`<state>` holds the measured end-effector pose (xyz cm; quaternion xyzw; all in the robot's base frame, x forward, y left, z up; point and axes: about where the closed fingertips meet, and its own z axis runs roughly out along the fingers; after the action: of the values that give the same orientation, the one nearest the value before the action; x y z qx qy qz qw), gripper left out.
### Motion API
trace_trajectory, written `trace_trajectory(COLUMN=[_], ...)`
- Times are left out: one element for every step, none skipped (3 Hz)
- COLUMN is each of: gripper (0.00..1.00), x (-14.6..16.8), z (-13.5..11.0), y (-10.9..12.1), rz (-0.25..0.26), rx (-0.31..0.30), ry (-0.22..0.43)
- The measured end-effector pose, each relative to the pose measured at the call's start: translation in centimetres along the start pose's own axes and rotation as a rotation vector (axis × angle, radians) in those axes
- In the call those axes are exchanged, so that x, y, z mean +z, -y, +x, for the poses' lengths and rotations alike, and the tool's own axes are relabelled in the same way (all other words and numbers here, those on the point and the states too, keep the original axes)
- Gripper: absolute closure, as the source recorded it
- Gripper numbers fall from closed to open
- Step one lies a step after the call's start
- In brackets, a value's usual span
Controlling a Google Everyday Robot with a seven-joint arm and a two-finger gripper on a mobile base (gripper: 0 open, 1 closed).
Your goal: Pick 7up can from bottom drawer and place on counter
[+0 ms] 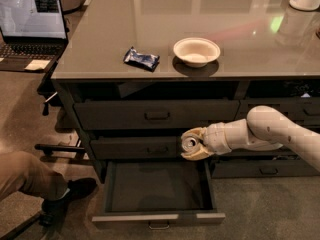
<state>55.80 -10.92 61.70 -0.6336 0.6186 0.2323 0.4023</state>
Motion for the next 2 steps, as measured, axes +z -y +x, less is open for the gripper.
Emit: trace_trajectory(gripper=[1.00, 1.00], x=[-0.1, -5.9], z=[0.3, -1.9], y=[-0.1, 1.1], rz=[-0.003, 0.052], rx=[0.005, -0.036], ry=[0.012, 0.081])
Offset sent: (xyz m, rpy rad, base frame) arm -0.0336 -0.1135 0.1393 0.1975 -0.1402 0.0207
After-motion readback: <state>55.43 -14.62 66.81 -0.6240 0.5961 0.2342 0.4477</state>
